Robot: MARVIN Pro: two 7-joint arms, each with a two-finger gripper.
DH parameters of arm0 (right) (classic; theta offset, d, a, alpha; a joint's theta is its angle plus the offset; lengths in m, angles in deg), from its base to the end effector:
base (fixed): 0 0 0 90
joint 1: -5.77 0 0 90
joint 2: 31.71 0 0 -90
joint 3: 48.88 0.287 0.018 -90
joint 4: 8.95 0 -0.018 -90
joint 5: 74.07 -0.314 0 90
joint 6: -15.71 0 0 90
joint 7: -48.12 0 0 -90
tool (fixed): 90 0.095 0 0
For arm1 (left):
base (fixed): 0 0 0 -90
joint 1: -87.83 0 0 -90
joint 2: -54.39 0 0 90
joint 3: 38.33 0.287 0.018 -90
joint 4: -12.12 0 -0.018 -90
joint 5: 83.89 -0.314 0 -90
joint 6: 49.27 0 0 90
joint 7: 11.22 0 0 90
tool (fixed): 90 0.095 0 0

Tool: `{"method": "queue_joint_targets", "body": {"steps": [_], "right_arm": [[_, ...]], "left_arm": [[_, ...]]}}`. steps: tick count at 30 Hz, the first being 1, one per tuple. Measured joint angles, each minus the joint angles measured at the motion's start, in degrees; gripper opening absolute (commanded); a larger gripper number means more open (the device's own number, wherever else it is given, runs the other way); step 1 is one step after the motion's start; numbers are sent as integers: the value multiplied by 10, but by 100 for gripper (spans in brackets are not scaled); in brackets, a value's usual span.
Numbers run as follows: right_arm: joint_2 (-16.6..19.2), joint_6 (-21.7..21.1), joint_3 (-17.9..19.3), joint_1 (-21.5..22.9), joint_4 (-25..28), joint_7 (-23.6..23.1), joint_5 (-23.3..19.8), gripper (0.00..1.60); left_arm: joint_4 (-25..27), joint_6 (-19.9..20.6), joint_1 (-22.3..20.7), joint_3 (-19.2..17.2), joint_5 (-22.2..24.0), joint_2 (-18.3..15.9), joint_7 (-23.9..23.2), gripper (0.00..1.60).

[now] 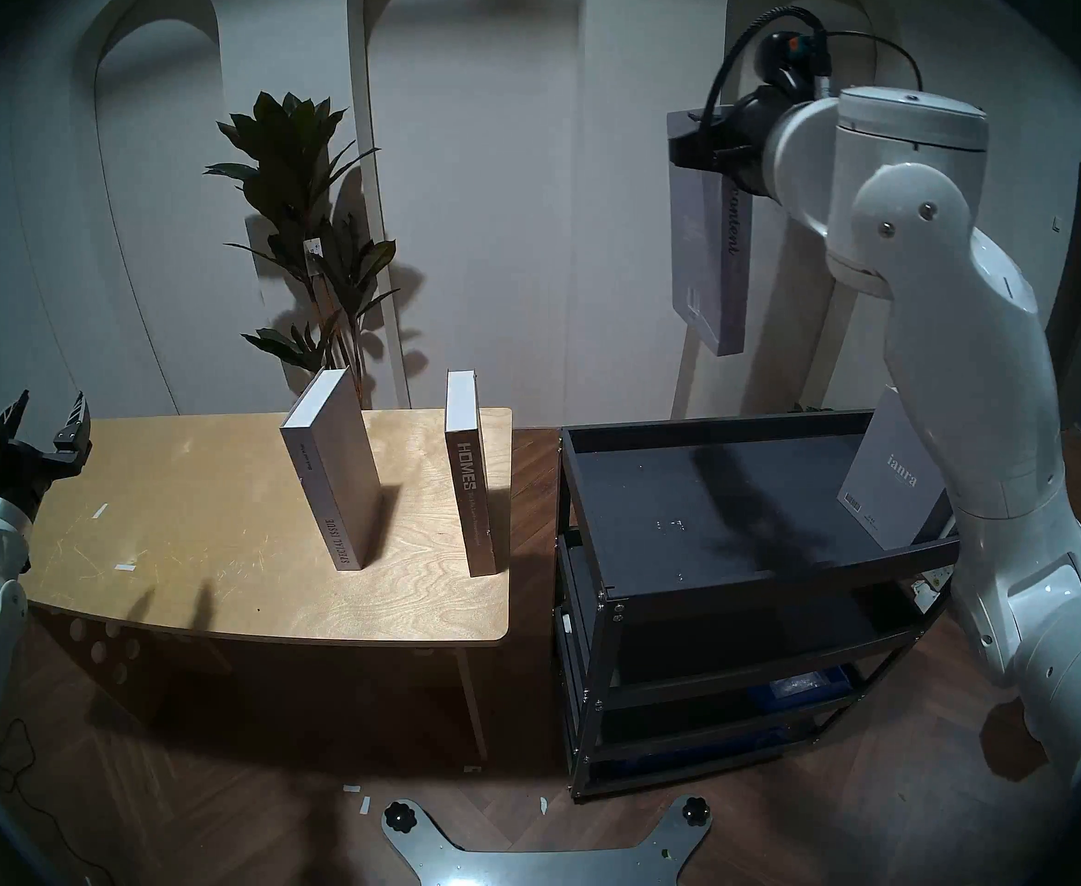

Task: Move the books from the display table onto the shelf, standing them upright with spines facing out and tallest at one end

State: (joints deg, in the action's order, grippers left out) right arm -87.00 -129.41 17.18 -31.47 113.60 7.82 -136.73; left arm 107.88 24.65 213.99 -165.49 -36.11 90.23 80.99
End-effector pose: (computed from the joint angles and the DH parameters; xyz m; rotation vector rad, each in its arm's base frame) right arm 0.3970 0.0246 0.1160 2.0115 0.2175 2.2532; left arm 0.3045 0.3614 -0.1302 -1.7200 -0.0077 -2.1610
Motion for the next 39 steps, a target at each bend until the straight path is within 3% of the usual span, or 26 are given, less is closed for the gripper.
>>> {"method": "queue_joint_targets", "body": {"steps": [16, 23, 31, 39], "right_arm": [[109, 1, 59, -126, 67, 0, -42, 0], [145, 30, 96, -180, 82, 23, -55, 0], [148, 98, 111, -238, 92, 86, -36, 0], [133, 171, 117, -297, 94, 102, -31, 0]], "left_arm": [[0, 0, 0, -1, 0, 0, 0, 160], [0, 0, 0, -1, 0, 0, 0, 160], [0, 0, 0, -1, -1, 0, 0, 160], [1, 0, 0, -1, -1, 0, 0, 160]]}}
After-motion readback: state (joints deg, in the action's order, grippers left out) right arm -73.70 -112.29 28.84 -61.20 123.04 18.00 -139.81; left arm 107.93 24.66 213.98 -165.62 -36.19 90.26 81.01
